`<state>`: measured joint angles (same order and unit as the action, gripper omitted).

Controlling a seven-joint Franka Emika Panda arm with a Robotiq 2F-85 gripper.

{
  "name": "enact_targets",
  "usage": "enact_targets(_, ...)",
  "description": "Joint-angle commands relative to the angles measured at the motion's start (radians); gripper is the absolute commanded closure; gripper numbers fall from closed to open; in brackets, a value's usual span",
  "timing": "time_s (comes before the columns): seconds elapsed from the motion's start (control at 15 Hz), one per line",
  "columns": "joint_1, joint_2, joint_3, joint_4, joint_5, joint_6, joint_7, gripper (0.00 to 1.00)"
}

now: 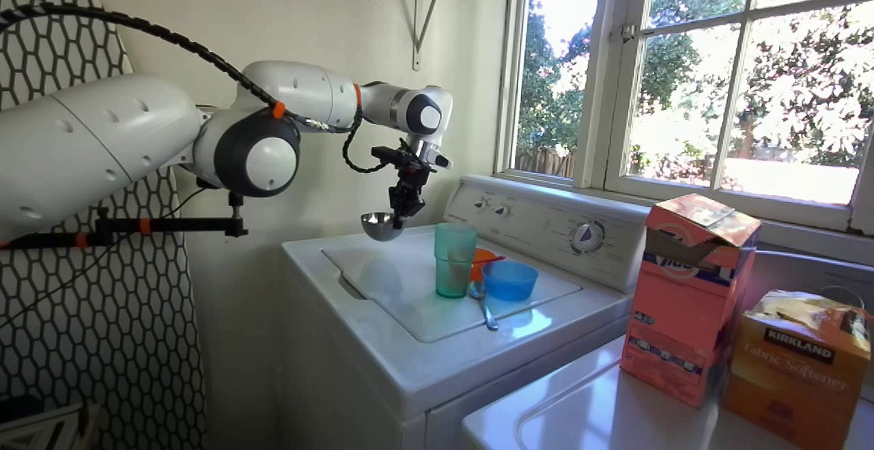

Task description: Move both the silver bowl and the green cup to the left

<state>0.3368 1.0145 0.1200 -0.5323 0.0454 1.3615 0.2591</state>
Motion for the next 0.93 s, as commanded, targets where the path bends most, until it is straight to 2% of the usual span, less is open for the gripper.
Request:
enact_targets(0.0, 0.014, 0.082, -0.01, 0.12, 0.015, -0.044, 0.035, 0.99)
enact_targets(0.4, 0.016, 0.122, -0.012, 0.161, 0.013, -0.054, 0.048, 0.99)
enact_targets(0.53, 0.011, 0.084, -0.013, 0.088, 0.013, -0.024, 0.049, 0.99)
enact_targets(0.67, 0.01, 0.086, -0.012, 0.093, 0.014, -0.028, 0.048, 0.7)
enact_targets(0.87, 0.008, 0.084, -0.01, 0.092, 0.017, -0.03, 0.045, 0.49)
